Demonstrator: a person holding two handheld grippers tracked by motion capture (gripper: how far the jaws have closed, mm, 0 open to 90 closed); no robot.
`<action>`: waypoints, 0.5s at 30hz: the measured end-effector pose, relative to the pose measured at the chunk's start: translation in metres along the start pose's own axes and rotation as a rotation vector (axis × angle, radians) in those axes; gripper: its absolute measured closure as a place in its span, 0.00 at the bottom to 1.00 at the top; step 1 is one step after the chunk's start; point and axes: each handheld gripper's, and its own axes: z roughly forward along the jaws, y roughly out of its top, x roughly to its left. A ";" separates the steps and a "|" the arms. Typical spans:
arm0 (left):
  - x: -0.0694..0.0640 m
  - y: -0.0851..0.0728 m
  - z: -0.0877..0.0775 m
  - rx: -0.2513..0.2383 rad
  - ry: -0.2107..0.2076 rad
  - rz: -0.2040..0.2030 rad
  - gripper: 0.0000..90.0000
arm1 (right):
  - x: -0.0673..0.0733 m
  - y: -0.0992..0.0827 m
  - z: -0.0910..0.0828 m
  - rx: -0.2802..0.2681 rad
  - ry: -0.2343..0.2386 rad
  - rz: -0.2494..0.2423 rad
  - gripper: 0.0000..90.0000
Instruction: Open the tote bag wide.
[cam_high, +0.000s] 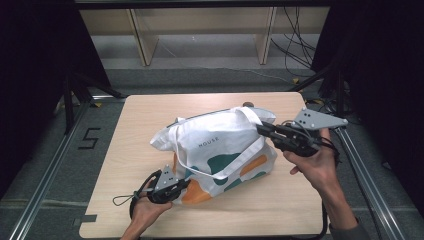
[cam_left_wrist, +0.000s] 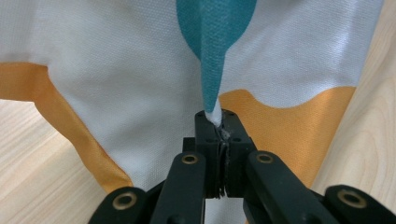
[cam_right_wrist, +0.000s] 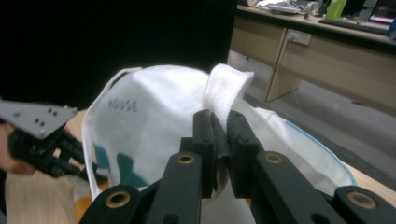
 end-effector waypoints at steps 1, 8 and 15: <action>-0.001 0.000 0.002 -0.002 -0.005 -0.024 0.97 | 0.003 -0.003 -0.003 -0.001 -0.010 -0.047 0.94; 0.000 -0.002 0.008 -0.008 -0.004 -0.040 0.97 | 0.016 -0.065 0.005 0.156 0.020 -0.035 0.95; 0.004 -0.002 0.011 0.016 -0.006 -0.039 0.96 | 0.021 -0.087 0.021 0.230 0.059 -0.024 0.95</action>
